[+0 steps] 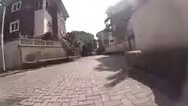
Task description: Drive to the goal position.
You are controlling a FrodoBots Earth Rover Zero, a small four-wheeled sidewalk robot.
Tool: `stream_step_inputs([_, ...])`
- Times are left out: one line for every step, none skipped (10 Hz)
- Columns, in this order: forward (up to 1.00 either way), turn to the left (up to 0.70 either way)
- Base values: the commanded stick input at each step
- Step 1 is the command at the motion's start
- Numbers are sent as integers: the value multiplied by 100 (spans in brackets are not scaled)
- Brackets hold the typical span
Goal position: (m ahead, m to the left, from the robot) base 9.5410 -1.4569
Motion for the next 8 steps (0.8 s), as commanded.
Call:
stream_step_inputs([69, 3])
stream_step_inputs([69, 3])
stream_step_inputs([69, 1])
stream_step_inputs([69, -11])
stream_step_inputs([69, -34])
stream_step_inputs([69, -20])
stream_step_inputs([69, -7])
stream_step_inputs([69, 3])
